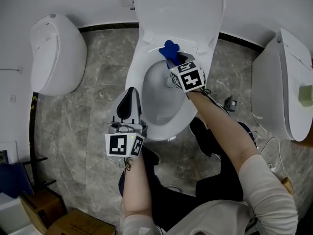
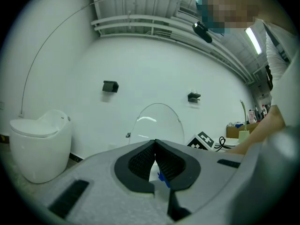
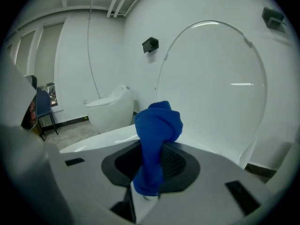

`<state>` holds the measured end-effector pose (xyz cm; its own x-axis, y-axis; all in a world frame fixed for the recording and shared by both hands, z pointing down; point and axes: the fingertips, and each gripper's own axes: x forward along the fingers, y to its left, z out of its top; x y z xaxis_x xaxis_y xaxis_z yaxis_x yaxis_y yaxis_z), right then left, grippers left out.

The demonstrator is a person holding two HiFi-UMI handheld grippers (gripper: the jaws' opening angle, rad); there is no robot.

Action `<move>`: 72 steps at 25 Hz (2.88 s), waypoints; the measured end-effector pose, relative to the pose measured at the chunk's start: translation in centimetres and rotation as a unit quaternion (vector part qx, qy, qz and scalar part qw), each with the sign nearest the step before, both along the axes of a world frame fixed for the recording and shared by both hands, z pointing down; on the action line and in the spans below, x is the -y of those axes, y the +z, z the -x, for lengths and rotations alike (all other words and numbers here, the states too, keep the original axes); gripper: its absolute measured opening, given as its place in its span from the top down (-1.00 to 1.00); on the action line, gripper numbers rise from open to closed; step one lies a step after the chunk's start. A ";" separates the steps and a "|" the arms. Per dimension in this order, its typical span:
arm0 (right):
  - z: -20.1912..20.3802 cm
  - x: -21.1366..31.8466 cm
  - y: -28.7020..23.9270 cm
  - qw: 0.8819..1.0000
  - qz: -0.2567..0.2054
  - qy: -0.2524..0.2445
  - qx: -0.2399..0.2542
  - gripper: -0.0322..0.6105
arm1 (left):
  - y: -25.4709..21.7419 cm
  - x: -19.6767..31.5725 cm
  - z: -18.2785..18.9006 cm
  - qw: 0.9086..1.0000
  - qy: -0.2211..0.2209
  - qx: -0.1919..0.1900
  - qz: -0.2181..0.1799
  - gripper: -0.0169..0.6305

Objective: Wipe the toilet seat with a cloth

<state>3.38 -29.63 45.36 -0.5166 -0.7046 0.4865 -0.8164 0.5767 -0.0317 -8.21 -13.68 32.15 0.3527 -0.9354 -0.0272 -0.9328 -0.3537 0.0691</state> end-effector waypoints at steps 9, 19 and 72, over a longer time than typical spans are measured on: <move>-0.3 2.2 1.9 0.999 0.029 0.015 -0.033 0.62 | 0.2 0.1 0.2 1.000 -0.002 -0.013 0.004 0.92; -1.3 3.9 4.5 0.995 0.051 0.036 -0.075 0.62 | 0.2 0.2 0.4 1.000 -0.001 -0.018 0.006 0.92; 3.7 5.4 5.1 0.988 0.055 -0.020 -0.143 0.62 | -0.3 -0.1 -0.5 0.999 0.025 -0.047 0.003 0.92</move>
<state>-0.28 -35.05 50.41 -0.3737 -0.6212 0.6888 -0.7778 0.6145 0.1322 -7.74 -13.58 31.87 0.3947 -0.9171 -0.0569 -0.9035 -0.3986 0.1576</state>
